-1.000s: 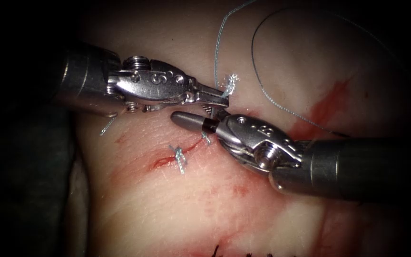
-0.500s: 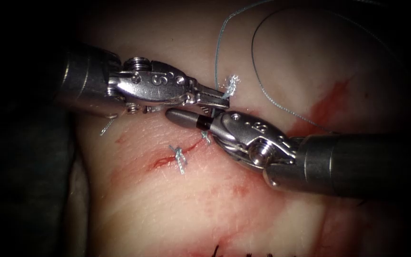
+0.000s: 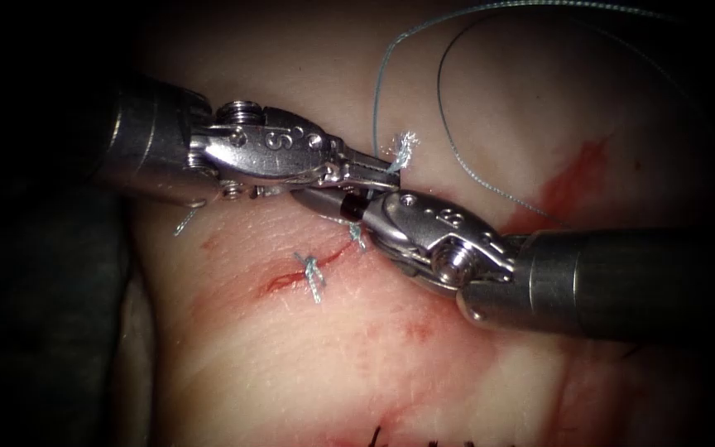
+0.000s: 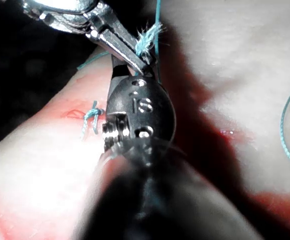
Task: Wound Closure
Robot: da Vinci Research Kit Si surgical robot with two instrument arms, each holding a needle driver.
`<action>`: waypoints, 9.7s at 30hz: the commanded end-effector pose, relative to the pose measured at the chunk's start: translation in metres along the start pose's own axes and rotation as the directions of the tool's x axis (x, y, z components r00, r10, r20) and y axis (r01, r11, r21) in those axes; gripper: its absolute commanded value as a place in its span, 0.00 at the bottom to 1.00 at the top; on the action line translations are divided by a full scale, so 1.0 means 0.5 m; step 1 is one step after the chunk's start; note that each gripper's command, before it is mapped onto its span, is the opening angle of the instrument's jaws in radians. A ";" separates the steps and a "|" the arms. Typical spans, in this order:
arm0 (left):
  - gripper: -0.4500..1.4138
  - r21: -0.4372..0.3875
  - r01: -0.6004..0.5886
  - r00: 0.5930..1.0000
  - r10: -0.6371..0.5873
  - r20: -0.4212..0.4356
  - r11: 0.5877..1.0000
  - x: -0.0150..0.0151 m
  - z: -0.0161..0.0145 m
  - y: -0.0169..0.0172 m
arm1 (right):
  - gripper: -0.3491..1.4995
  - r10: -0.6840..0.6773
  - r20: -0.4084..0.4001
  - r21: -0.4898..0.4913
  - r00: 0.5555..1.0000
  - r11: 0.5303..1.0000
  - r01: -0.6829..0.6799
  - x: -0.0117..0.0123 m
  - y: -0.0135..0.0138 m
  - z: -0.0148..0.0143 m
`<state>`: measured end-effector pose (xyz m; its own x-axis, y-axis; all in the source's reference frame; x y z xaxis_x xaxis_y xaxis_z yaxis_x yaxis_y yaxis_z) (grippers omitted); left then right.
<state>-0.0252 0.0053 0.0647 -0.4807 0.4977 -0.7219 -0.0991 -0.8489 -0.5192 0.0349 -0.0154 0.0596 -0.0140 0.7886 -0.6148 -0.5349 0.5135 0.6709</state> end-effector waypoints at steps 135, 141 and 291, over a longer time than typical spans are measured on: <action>0.95 -0.057 -0.294 0.583 0.226 0.780 0.954 -0.0225 -0.0145 -0.0140 | 0.92 0.185 0.150 0.458 0.971 0.857 -0.234 -0.0015 -0.0226 -0.0343; 0.96 -0.256 -0.431 0.391 0.435 0.811 0.865 -0.0200 -0.0144 -0.0133 | 0.91 0.185 0.150 0.458 0.971 0.857 -0.234 -0.0014 -0.0227 -0.0343; 0.53 -0.057 0.794 0.604 -0.796 -0.036 0.605 0.0058 0.0402 0.0082 | 0.77 0.061 -0.254 -0.105 0.965 0.990 -0.090 0.0311 0.0126 -0.0390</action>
<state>-0.0446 -0.0007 0.0705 -0.1639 0.9864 -0.0141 -0.3738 -0.0753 -0.9245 0.0139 -0.0066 0.0459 -0.2596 0.7068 -0.6580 -0.6184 0.4017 0.6755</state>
